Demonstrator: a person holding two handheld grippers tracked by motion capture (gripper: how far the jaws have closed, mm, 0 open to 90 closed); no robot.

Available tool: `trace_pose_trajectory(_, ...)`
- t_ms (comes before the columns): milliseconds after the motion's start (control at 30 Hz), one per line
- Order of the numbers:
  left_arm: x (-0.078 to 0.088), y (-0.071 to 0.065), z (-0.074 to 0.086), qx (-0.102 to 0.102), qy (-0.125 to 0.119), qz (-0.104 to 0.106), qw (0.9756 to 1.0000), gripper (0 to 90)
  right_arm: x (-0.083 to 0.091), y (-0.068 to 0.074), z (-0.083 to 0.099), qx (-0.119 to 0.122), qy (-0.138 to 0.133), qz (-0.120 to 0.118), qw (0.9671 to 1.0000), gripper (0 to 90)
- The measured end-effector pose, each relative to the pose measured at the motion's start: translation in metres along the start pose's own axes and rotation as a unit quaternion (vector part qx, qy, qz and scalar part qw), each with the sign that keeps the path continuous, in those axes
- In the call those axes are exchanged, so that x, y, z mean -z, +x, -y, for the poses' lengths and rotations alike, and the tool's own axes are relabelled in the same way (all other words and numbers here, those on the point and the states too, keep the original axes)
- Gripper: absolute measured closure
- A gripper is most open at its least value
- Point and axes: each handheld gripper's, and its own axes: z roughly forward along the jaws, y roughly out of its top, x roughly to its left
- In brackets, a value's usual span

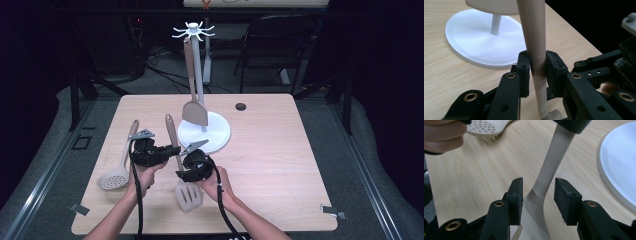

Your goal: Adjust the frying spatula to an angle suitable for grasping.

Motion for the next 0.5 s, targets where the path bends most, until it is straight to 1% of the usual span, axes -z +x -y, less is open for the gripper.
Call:
trace_pose_trajectory(67, 0.0, 0.001, 0.0, 0.003, 0.0, 0.001, 1.0, 74.2, -0.005, -0.001, 0.0, 0.0, 0.0, -0.002, 1.0, 67.0)
trace_pose_trajectory(133, 0.0, 0.001, 0.0, 0.005, 0.001, 0.003, 1.0, 74.2, -0.005, -0.002, 0.001, -0.002, 0.003, -0.005, 1.0, 68.7)
trace_pose_trajectory(167, 0.0, 0.003, 0.001, 0.01, -0.001, 0.007, 0.9999, 74.2, -0.005, -0.003, 0.001, -0.005, 0.004, -0.006, 1.0, 70.5)
trace_pose_trajectory(233, 0.001, 0.004, 0.001, 0.012, -0.001, 0.01, 0.9999, 74.2, -0.005, -0.004, 0.001, -0.008, 0.001, -0.008, 0.9999, 71.7)
trace_pose_trajectory(267, 0.001, 0.004, 0.001, 0.012, -0.002, 0.012, 0.9999, 74.2, -0.004, -0.006, 0.002, -0.02, -0.004, -0.014, 0.9997, 73.5)
trace_pose_trajectory(333, 0.001, 0.002, 0.0, 0.007, -0.006, 0.016, 0.9998, 74.1, -0.002, -0.009, 0.003, -0.031, -0.009, -0.021, 0.9993, 74.9)
trace_pose_trajectory(367, 0.001, 0.002, 0.0, 0.007, -0.006, 0.016, 0.9998, 74.0, -0.002, -0.009, 0.003, -0.031, -0.009, -0.021, 0.9993, 74.9)
trace_pose_trajectory(500, -0.001, -0.002, -0.001, -0.002, -0.007, 0.025, 0.9997, 73.4, 0.004, -0.013, 0.005, -0.048, -0.015, -0.028, 0.9984, 77.0)
